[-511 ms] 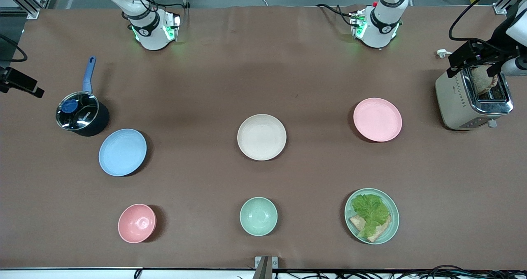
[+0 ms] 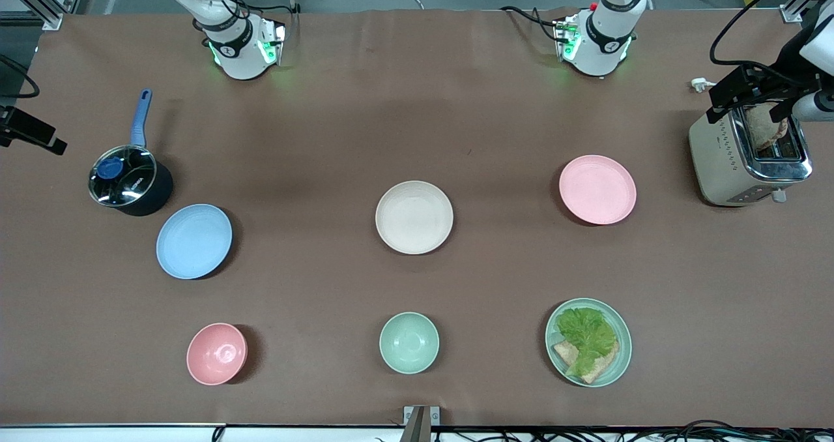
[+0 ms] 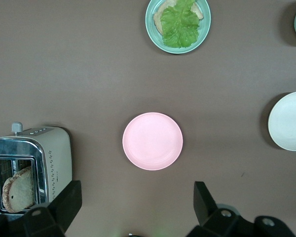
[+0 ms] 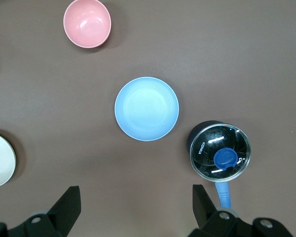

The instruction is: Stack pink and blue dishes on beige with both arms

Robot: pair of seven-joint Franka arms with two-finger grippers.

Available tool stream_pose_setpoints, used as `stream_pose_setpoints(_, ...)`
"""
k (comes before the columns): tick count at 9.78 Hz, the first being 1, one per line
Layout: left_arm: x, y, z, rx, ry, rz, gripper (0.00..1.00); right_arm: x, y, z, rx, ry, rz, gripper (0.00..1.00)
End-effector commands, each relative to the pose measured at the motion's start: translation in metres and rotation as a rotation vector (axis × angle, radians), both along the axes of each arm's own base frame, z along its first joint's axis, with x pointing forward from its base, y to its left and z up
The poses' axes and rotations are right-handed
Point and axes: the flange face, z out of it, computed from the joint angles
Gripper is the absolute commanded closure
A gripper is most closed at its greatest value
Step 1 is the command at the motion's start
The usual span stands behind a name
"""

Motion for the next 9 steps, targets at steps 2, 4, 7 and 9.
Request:
stream_pose_setpoints(2, 0.007, 0.034, -0.049, -0.016, 0.071, 0.05, 0.03, 0.016, -0.026, -0.04, 0.016, 0.032, -0.034, 0.0)
stream_pose_setpoints(4, 0.013, 0.052, -0.107, -0.024, 0.085, 0.055, 0.02, 0.027, -0.059, -0.1, 0.084, 0.032, -0.072, 0.0)
stream_pose_setpoints(7, 0.01, 0.08, -0.203, -0.113, 0.123, 0.066, 0.0, 0.043, -0.102, -0.23, 0.119, 0.016, -0.016, 0.0)
stream_pose_setpoints(9, -0.011, 0.108, -0.279, -0.165, 0.119, -0.008, 0.0, 0.046, -0.114, -0.316, 0.177, 0.008, 0.029, 0.0)
